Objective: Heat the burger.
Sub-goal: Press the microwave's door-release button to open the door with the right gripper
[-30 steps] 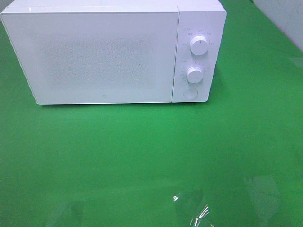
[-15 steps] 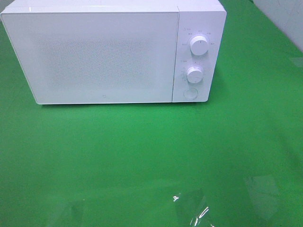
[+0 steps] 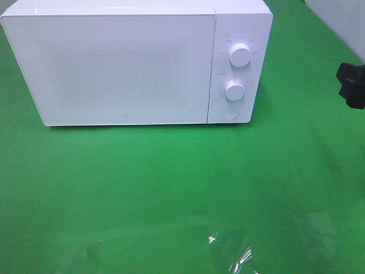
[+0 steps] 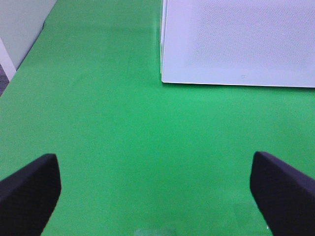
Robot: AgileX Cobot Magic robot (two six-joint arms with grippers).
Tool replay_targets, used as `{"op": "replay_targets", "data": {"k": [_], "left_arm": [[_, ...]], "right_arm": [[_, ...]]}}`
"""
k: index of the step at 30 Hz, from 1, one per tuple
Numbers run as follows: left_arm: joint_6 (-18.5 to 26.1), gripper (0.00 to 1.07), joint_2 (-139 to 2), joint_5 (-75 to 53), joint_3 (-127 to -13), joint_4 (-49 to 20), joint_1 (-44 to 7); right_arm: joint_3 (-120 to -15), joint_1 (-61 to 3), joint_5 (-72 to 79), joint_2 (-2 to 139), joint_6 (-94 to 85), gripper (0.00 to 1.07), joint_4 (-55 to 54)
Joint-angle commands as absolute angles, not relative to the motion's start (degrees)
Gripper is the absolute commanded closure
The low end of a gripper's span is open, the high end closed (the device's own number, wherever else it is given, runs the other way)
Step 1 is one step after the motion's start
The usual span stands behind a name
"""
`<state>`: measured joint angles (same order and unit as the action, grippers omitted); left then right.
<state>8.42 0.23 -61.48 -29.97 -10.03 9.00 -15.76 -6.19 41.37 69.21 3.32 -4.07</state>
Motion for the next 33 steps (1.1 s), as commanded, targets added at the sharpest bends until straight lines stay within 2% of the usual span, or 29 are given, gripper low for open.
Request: {"op": "replay_targets", "data": {"k": [1, 3, 6, 8, 9, 10, 11, 18, 27, 33], "left_arm": [[8.1, 0.10, 0.5, -61.5, -29.7, -10.4, 8.6], [8.1, 0.10, 0.5, -61.5, -29.7, -10.4, 8.6], [8.1, 0.10, 0.5, -61.5, -29.7, -10.4, 8.6], [8.1, 0.10, 0.5, -61.5, -29.7, -10.4, 8.6], [8.1, 0.10, 0.5, -61.5, -29.7, -10.4, 8.6], [8.1, 0.10, 0.5, -61.5, -29.7, -10.4, 8.6], [8.1, 0.10, 0.5, -61.5, -29.7, -10.4, 8.6], [8.1, 0.10, 0.5, -61.5, -29.7, -10.4, 8.6], [8.1, 0.10, 0.5, -61.5, -29.7, -10.4, 8.6], [8.1, 0.10, 0.5, -61.5, -29.7, -10.4, 8.6]], "right_arm": [[-15.4, -7.2, 45.3, 71.0, 0.8, 0.31, -7.2], [-15.0, -11.2, 48.4, 72.9, -3.9, 0.31, -12.5], [-14.7, -13.1, 49.7, 73.8, -5.9, 0.31, -14.6], [-14.4, -20.4, 55.2, 77.3, -12.5, 0.31, -22.9], [-14.4, -20.4, 55.2, 77.3, -12.5, 0.31, -22.9], [-14.4, -23.7, 58.2, 79.2, -14.6, 0.31, -25.8], [-14.4, -23.7, 58.2, 79.2, -14.6, 0.31, -25.8], [-14.5, -35.5, 67.4, 86.2, -15.4, 0.31, -34.8], [-17.0, -45.1, 69.4, 93.6, -15.4, 0.32, -42.0], [-19.4, -47.7, 69.6, 96.6, -15.4, 0.32, -43.9]]}}
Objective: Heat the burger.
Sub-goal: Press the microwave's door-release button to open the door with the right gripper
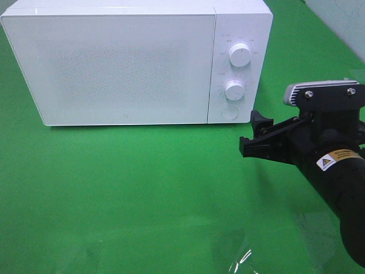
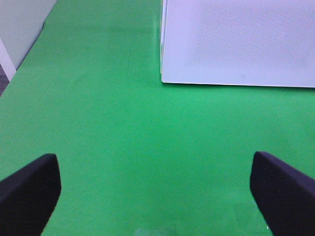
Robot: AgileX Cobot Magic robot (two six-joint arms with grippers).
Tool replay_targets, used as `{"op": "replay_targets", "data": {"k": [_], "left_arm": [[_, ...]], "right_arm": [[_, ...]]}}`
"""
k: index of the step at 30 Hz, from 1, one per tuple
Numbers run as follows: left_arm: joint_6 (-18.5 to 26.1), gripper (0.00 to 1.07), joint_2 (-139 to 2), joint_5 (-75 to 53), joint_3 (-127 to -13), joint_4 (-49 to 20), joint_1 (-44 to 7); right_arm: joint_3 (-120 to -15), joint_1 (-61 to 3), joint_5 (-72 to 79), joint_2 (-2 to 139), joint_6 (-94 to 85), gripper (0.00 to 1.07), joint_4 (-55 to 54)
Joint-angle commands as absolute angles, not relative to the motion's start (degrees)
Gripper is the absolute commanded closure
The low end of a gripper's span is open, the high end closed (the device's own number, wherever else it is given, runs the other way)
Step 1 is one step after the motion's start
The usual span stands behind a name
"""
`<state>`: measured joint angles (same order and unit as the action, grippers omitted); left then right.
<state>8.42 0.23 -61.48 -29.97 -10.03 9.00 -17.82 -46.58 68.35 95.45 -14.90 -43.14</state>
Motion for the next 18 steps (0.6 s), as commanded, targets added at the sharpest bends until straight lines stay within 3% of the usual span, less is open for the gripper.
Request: {"op": "replay_targets", "data": {"k": [1, 14, 18], "left_arm": [[8.1, 0.10, 0.5, -61.5, -29.7, -10.4, 8.6], [8.1, 0.10, 0.5, -61.5, -29.7, -10.4, 8.6], [8.1, 0.10, 0.5, -61.5, -29.7, -10.4, 8.6]], "right_arm": [[-20.5, -47.7, 69.2, 97.5, -15.4, 0.32, -43.8], [-21.9, -47.7, 66.3, 98.6, -11.1, 0.32, -43.7], [-21.8, -47.7, 64.6, 98.6, 3.4, 0.33, -43.7]]}}
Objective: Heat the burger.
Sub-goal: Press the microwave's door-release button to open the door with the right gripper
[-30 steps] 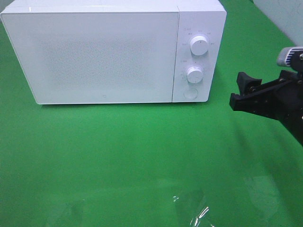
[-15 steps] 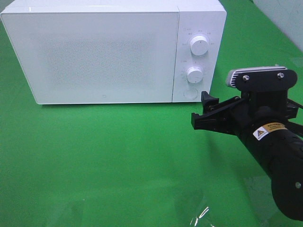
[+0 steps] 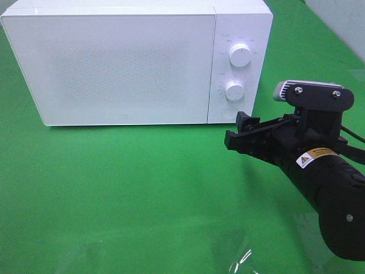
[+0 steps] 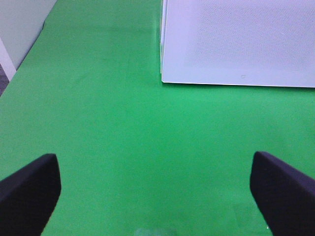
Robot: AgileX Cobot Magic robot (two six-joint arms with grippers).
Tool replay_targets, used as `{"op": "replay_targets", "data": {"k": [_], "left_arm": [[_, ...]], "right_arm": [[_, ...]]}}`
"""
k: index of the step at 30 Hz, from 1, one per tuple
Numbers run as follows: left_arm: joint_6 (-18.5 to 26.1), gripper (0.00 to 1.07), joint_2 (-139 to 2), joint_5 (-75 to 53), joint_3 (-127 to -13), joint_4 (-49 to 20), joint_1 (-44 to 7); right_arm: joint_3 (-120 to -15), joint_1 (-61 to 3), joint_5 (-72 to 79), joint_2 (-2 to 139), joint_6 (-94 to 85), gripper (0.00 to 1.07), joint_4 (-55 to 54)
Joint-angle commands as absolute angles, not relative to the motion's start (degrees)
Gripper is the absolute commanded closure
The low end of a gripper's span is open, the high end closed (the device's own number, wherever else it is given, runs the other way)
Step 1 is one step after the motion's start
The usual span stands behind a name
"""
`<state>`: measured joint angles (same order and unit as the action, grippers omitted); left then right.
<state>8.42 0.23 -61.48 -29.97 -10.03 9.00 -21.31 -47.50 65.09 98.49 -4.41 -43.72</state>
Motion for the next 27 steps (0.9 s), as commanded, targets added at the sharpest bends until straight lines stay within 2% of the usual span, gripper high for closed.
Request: {"op": "replay_targets", "data": {"k": [1, 5, 7, 10, 14, 17, 19, 20, 21, 24, 26, 27], "left_arm": [[8.1, 0.10, 0.5, -61.5, -29.7, -10.4, 8.6], [8.1, 0.10, 0.5, -61.5, -29.7, -10.4, 8.6], [8.1, 0.10, 0.5, -61.5, -29.7, -10.4, 8.6], [8.1, 0.10, 0.5, -61.5, -29.7, -10.4, 8.6], [8.1, 0.10, 0.5, -61.5, -29.7, -10.4, 8.6], [8.1, 0.10, 0.5, -61.5, -29.7, -10.4, 8.6], [8.1, 0.10, 0.5, -61.5, -29.7, -10.4, 8.6], [8.1, 0.10, 0.5, -61.5, -29.7, -10.4, 8.6], [8.1, 0.10, 0.5, -61.5, -29.7, -10.4, 8.6], [8.1, 0.10, 0.5, -61.5, -29.7, -10.4, 8.6], [8.1, 0.10, 0.5, -61.5, -29.7, -10.4, 8.6], [8.1, 0.10, 0.5, -61.5, -29.7, -10.4, 8.6]], "right_arm": [[-21.8, -47.7, 64.6, 98.6, 3.4, 0.33, -43.7], [-21.8, -47.7, 64.6, 98.6, 13.6, 0.36, -43.7], [-21.8, -47.7, 64.1, 98.6, 26.6, 0.41, -43.7], [-21.8, -47.7, 64.1, 98.6, 29.2, 0.43, -43.7], [-21.8, -47.7, 63.5, 98.6, 45.4, 0.55, -43.7], [-21.8, -47.7, 63.5, 98.6, 47.6, 0.56, -43.6], [-21.8, -47.7, 63.5, 98.6, 58.8, 0.66, -42.7], [-21.8, -47.7, 63.5, 98.6, 58.8, 0.66, -42.7], [-21.8, -47.7, 63.5, 98.6, 63.3, 0.72, -41.3], [-21.8, -47.7, 63.5, 98.6, 65.3, 0.75, -40.7], [-21.8, -47.7, 63.5, 98.6, 72.5, 0.88, -38.4], [-21.8, -47.7, 63.5, 98.6, 72.5, 0.88, -38.4]]}}
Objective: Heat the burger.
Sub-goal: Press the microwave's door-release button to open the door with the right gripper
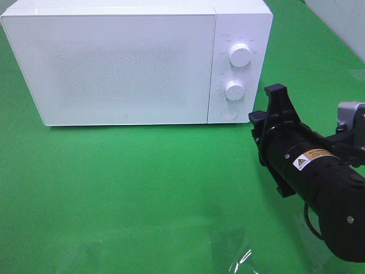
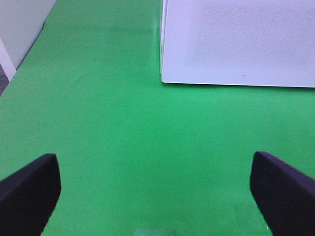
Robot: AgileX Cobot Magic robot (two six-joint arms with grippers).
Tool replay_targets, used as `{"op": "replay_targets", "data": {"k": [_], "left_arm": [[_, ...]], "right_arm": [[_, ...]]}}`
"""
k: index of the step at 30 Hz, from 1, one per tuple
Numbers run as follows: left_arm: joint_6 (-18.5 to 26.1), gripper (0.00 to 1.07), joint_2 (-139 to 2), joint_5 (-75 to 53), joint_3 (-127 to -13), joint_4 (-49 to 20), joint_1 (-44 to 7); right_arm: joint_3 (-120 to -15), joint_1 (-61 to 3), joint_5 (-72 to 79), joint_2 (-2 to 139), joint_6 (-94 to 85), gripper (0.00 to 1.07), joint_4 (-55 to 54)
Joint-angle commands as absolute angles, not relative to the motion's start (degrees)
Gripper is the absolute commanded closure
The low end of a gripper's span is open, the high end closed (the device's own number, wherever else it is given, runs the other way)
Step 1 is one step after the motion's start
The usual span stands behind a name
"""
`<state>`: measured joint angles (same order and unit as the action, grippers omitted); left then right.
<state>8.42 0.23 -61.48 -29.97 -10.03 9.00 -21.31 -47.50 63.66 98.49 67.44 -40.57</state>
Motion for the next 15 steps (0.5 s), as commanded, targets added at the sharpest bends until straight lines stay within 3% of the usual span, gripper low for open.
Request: {"op": "replay_targets", "data": {"k": [1, 8, 15], "left_arm": [[8.1, 0.10, 0.5, -61.5, -29.7, -10.4, 8.6], [8.1, 0.10, 0.5, -61.5, -29.7, -10.4, 8.6], [8.1, 0.10, 0.5, -61.5, -29.7, -10.4, 8.6]], "right_arm": [[-21.8, -47.7, 63.5, 98.6, 74.5, 0.94, -37.9], [-21.8, -47.7, 62.7, 98.6, 75.1, 1.07, -37.8], [-21.8, -47.6, 56.8, 98.6, 81.0, 1.07, -37.8]]}}
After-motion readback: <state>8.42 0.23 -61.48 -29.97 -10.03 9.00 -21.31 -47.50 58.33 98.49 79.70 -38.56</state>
